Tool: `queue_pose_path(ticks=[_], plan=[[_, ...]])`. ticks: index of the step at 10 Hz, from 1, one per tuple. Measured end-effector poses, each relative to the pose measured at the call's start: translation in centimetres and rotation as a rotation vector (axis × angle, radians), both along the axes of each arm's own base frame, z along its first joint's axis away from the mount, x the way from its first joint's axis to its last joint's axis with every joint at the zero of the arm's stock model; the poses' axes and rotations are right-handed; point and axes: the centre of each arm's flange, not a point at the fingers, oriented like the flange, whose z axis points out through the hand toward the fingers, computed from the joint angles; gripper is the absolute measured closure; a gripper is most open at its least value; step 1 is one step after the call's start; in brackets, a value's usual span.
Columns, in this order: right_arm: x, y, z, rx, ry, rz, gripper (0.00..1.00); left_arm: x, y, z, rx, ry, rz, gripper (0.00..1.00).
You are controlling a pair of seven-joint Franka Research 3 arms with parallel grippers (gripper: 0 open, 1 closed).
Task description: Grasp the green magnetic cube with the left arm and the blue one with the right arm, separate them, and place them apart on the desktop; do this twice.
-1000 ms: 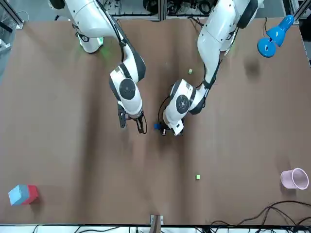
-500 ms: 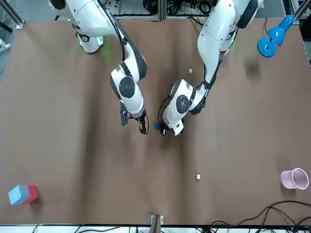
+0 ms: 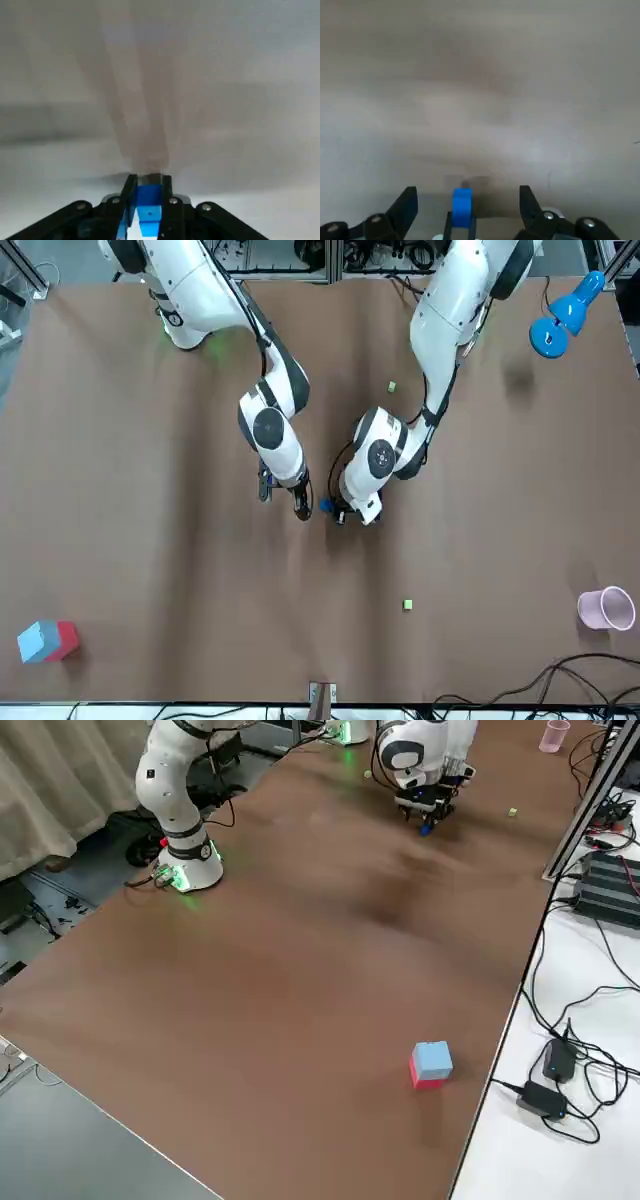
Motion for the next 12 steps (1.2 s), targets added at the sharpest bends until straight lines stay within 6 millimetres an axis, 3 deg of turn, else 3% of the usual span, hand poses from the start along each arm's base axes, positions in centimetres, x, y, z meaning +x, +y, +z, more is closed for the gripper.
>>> queue_pose_path(ticks=[5, 12], plan=[[0.3, 1.4, -1.6, 0.051, -0.045, -0.019, 0.09, 0.4, -0.2, 1.8, -0.015, -0.02, -0.003, 0.77], [0.3, 2.0, -3.1, 0.088, -0.04, -0.055, 0.18, 0.2, -0.4, 1.8, -0.016, -0.013, -0.009, 0.77]])
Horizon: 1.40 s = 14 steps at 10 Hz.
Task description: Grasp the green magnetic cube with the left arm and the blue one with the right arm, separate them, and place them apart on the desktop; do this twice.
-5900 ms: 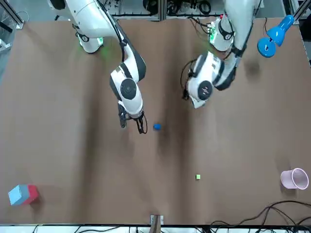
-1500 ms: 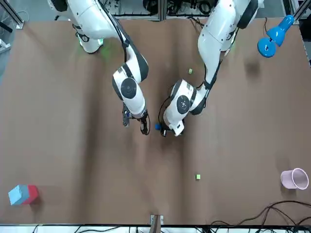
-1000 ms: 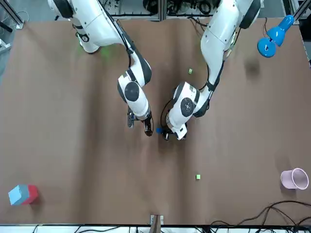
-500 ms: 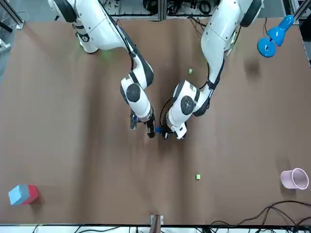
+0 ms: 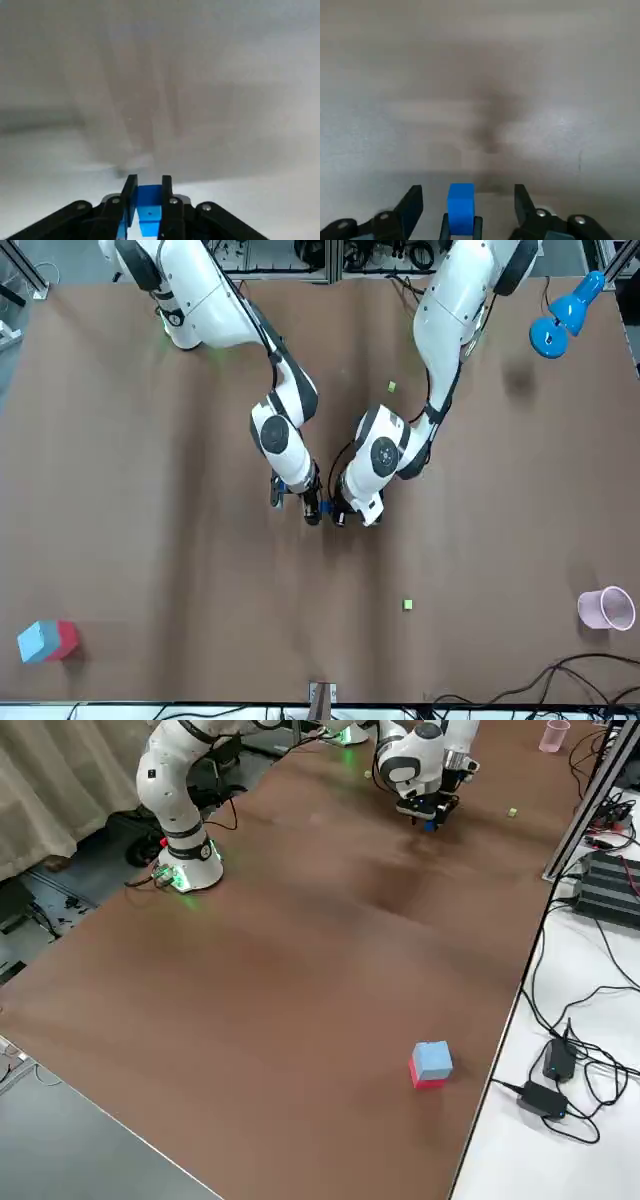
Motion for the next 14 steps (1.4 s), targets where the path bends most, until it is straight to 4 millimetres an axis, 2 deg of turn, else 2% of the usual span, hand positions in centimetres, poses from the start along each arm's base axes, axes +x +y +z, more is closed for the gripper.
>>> queue_pose_path(ticks=[1, 2, 3, 12, 14], plan=[[0.03, 0.02, 0.05, 0.001, 0.0, -0.001, 0.24, 0.0, 0.0, 0.0, 0.0, 0.0, 0.0, 0.77], [0.03, 0.02, 0.05, 0.001, 0.0, -0.001, 0.25, 0.0, 0.0, 0.0, 0.0, 0.0, 0.0, 0.77], [0.03, 0.02, 0.04, 0.001, 0.0, -0.001, 0.31, -0.01, -0.01, 0.0, 0.0, 0.0, 0.0, 0.77], [0.07, 0.29, -0.93, 0.004, -0.004, -0.004, 0.35, -0.02, -0.01, 0.01, 0.0, 0.001, -0.001, 0.77], [0.16, 0.4, -0.8, 0.006, -0.006, -0.005, 0.47, -0.02, -0.01, 0.02, 0.0, 0.001, -0.001, 0.77]])
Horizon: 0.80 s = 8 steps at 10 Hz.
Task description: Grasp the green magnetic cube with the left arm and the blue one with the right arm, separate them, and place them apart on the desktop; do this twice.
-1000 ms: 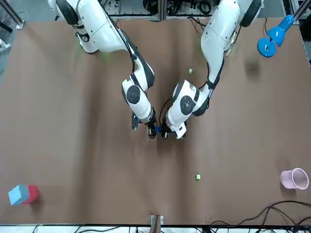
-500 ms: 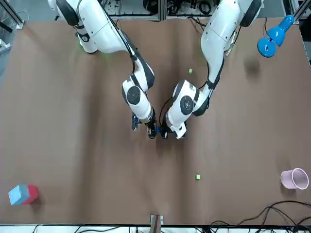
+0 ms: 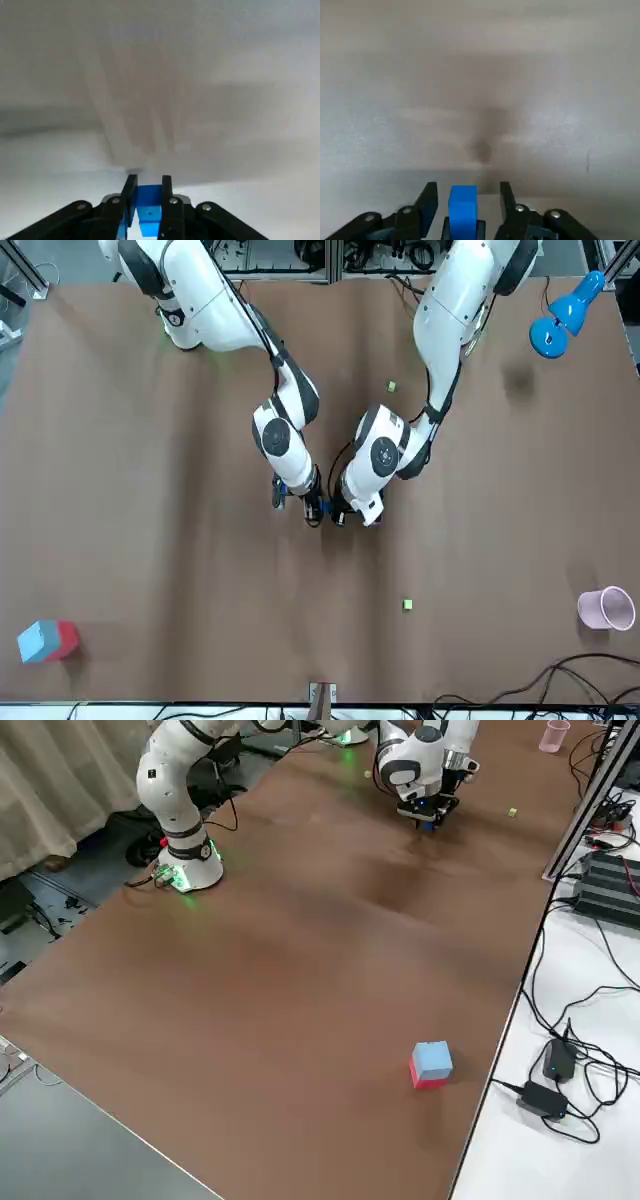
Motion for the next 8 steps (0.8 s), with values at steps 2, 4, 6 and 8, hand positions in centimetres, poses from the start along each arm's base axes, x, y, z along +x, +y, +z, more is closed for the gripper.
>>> queue_pose_path(ticks=[2, 4, 6, 8], plan=[[0.03, 0.0, 0.02, 0.001, 0.0, -0.002, 0.78, -0.02, 0.01, -0.02, 0.001, 0.002, -0.001, 0.77], [0.05, 0.03, 0.08, 0.001, -0.001, -0.002, 0.77, -0.07, 0.01, -0.06, 0.003, 0.006, -0.002, 0.77], [0.11, 0.04, 0.15, 0.002, -0.002, -0.002, 0.77, -0.06, 0.03, -0.04, 0.003, 0.007, -0.002, 0.77], [0.21, 0.02, 0.28, 0.002, -0.008, 0.009, 0.77, -0.04, 0.04, 0.03, 0.003, 0.006, -0.002, 0.77]])
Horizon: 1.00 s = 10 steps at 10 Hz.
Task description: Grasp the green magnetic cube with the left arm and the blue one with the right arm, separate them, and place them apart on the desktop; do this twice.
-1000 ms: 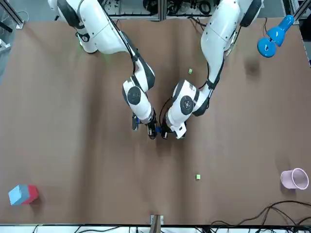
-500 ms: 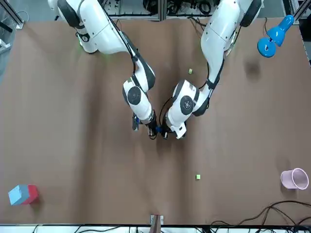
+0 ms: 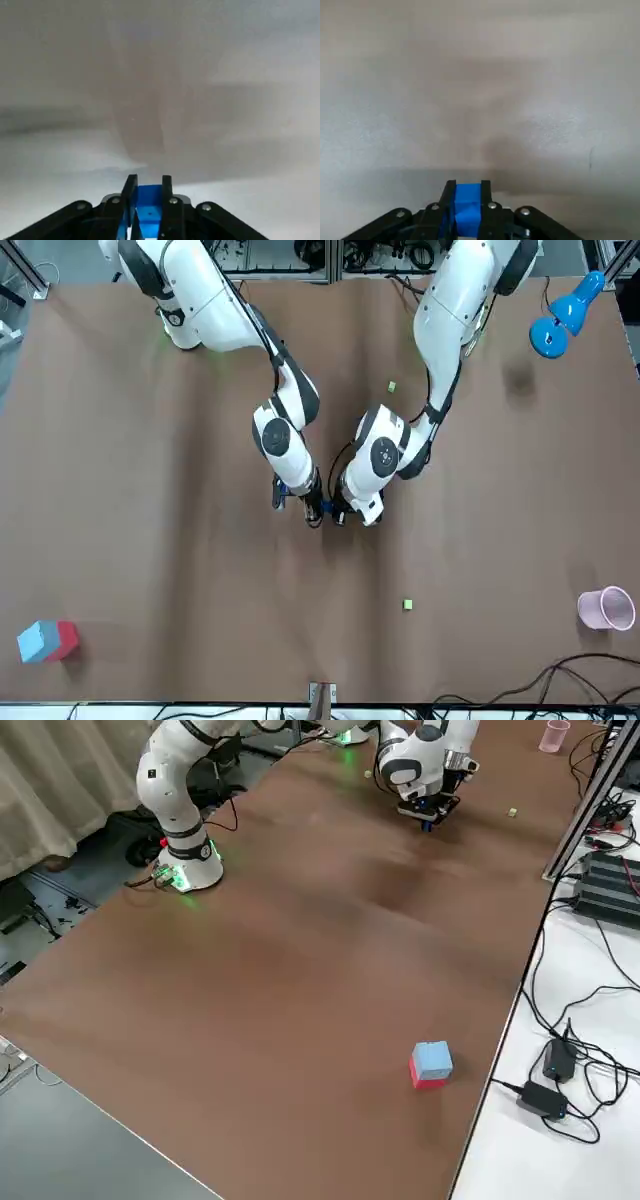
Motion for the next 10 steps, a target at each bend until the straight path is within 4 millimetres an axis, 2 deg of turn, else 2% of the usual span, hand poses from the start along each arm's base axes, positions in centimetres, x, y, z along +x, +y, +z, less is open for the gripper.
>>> queue_pose_path(ticks=[3, 6, 8, 10], plan=[[0.1, -0.6, 0.6, -0.014, -0.017, 0.08, 0.77, 0.0, 0.0, 0.0, 0.0, 0.0, 0.0, 0.77], [-0.1, -2.7, 1.6, -0.042, -0.011, 0.155, 0.77, 0.4, 0.5, 0.0, 0.002, 0.0, 0.0, 0.77], [-0.8, -3.6, 3.6, -0.084, 0.043, 0.344, 0.77, 0.1, 0.5, -0.2, 0.004, 0.006, -0.004, 0.77], [-1.8, -4.3, 7.3, -0.093, 0.054, 0.504, 0.77, -1.1, -0.4, -0.9, 0.013, 0.02, -0.026, 0.77]])
